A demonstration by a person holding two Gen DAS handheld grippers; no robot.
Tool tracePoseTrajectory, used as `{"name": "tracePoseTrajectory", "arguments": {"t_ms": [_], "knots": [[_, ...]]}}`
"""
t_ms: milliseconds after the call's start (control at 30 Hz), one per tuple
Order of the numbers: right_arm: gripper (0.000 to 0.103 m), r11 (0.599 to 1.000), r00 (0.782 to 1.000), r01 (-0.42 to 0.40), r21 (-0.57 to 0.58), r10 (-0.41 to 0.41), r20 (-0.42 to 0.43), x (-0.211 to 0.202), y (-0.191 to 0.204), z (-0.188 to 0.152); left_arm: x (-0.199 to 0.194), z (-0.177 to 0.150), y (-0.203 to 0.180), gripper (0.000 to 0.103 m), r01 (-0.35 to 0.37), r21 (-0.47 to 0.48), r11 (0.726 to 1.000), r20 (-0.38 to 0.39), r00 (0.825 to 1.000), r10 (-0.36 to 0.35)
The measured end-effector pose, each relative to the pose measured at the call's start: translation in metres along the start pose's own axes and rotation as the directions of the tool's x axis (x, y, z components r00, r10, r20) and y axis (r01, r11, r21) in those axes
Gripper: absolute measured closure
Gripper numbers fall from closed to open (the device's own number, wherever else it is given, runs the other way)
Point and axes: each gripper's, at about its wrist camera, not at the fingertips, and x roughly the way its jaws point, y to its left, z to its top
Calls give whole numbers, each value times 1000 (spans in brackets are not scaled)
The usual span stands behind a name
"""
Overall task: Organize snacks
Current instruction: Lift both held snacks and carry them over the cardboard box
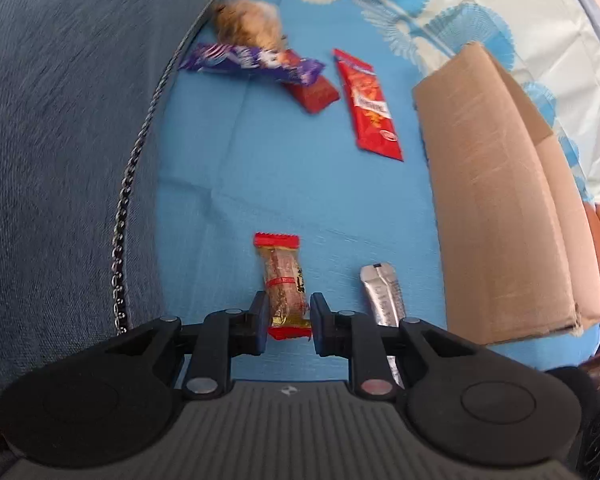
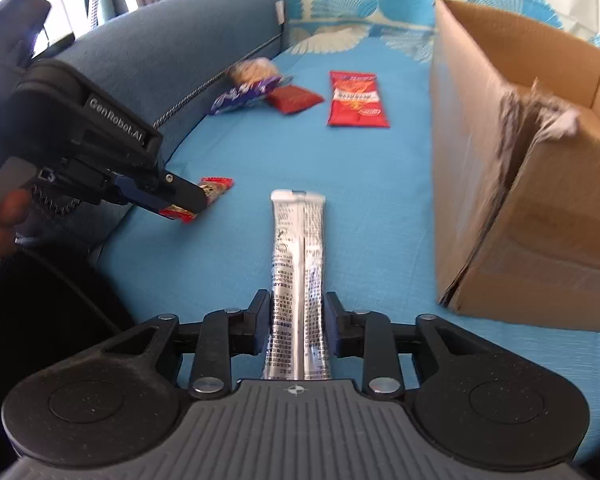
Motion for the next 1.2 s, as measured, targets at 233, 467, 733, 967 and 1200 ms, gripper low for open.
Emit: {"name": "tracePoseTrajectory", "arguments": {"t_ms": [233,467,733,967,1200], "knots": [[70,1000,1000,-15,-18,15,14,-3,0,-3,5,-2,-19,78,-98,90,991,13,995,97],[70,1000,999,-27,-15,27,22,-4,-2,-4,8,-4,-25,75,-143,115,983,31,990,140],[70,999,999,-22,-28,22,26,-5,-2,-4,12,-6,-34,70,-179,147,973,51,984,173],[71,998,1000,-6,-63,8,30,-5,2,-5,14,-7,-38,70,-203,172,964,72,978,193],[77,993,998,31,-113,-25,54,-8,6,-7,18,-7,-42,74,-228,203,952,77,973,216]]}}
